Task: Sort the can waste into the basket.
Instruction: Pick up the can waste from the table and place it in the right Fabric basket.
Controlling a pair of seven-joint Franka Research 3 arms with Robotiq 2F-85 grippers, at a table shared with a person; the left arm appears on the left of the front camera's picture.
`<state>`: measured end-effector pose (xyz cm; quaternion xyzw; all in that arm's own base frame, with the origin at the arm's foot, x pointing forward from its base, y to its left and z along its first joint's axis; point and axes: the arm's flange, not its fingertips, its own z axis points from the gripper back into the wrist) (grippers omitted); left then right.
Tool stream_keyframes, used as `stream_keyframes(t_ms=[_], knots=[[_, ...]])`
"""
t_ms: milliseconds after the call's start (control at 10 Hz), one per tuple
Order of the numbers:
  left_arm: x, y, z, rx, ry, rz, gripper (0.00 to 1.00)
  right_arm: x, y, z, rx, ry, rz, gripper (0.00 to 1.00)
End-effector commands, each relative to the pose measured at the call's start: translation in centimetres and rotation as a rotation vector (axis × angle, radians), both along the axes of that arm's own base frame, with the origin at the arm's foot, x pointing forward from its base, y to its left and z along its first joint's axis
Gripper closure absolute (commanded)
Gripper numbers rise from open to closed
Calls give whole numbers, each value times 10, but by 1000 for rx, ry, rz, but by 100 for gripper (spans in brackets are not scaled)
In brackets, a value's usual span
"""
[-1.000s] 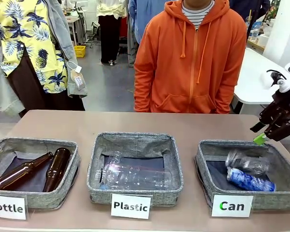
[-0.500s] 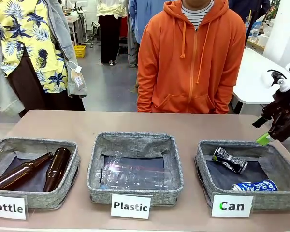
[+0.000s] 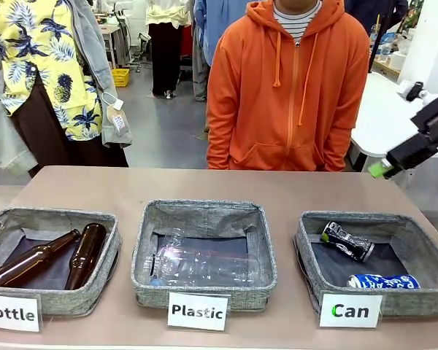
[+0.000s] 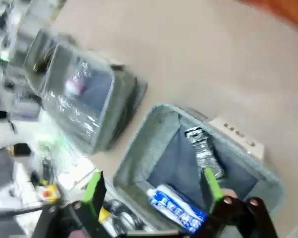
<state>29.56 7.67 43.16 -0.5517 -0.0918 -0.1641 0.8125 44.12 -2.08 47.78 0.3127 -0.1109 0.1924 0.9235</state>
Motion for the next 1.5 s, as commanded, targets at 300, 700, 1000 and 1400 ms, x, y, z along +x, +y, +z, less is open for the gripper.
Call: stream_keyframes(t_ms=[300, 700, 1000, 1400], knots=[[-1, -3, 3, -20, 2, 7, 0, 25, 22, -38, 569, 793, -277, 0], [-1, -3, 3, -20, 2, 7, 0, 12, 25, -54, 540, 788, -107, 0], [-1, -3, 3, -20, 2, 7, 0, 12, 25, -54, 540, 788, -107, 0], [-1, -3, 3, -20, 2, 7, 0, 12, 25, -54, 540, 788, -107, 0]])
